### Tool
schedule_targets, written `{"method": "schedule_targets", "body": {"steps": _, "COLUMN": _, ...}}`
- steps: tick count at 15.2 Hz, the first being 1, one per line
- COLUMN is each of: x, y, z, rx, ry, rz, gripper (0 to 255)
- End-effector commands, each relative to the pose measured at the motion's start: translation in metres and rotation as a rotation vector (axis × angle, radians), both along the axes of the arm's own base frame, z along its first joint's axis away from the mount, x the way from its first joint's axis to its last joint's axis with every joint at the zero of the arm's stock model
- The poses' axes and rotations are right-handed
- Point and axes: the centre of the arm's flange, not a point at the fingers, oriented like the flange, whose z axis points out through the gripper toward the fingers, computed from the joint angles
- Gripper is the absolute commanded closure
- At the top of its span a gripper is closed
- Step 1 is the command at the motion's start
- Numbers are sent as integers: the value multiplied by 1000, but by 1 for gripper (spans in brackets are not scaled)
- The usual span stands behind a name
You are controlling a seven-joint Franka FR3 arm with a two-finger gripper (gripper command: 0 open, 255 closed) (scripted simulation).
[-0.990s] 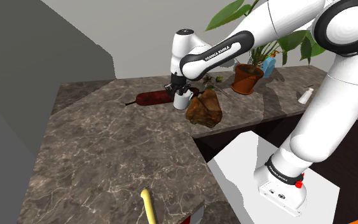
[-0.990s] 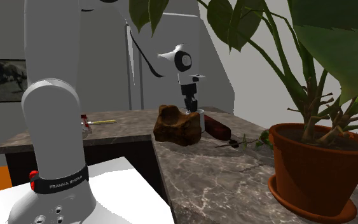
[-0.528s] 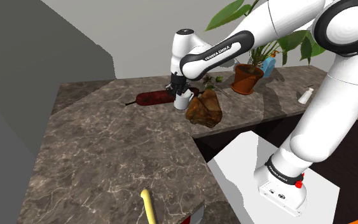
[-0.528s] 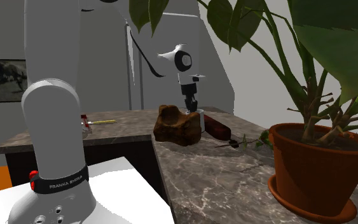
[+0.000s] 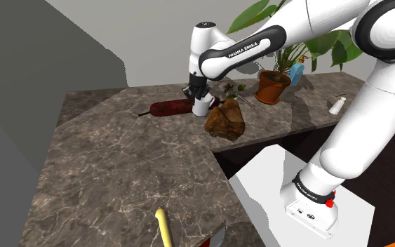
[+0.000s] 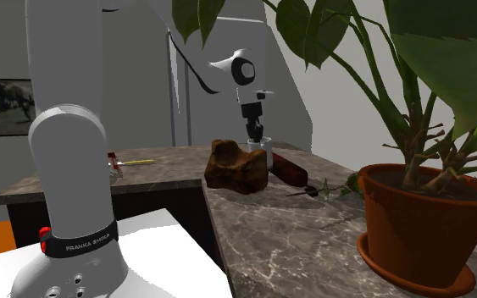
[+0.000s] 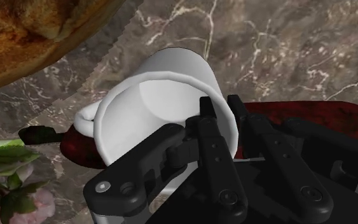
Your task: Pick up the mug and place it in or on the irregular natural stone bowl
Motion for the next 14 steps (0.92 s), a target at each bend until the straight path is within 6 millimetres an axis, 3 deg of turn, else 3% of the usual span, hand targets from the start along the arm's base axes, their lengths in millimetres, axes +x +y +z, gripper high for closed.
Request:
{"method": "schedule_targets", "body": {"steps": 1, "x": 0, "y": 0, "z": 11, "rx": 0, "ry": 0, "rz": 0, "gripper": 255}}
{"method": "schedule_targets", "body": {"steps": 14, "x": 0, "y": 0, "z": 79, "rx": 0, "ry": 0, "rz": 0, "gripper": 255}}
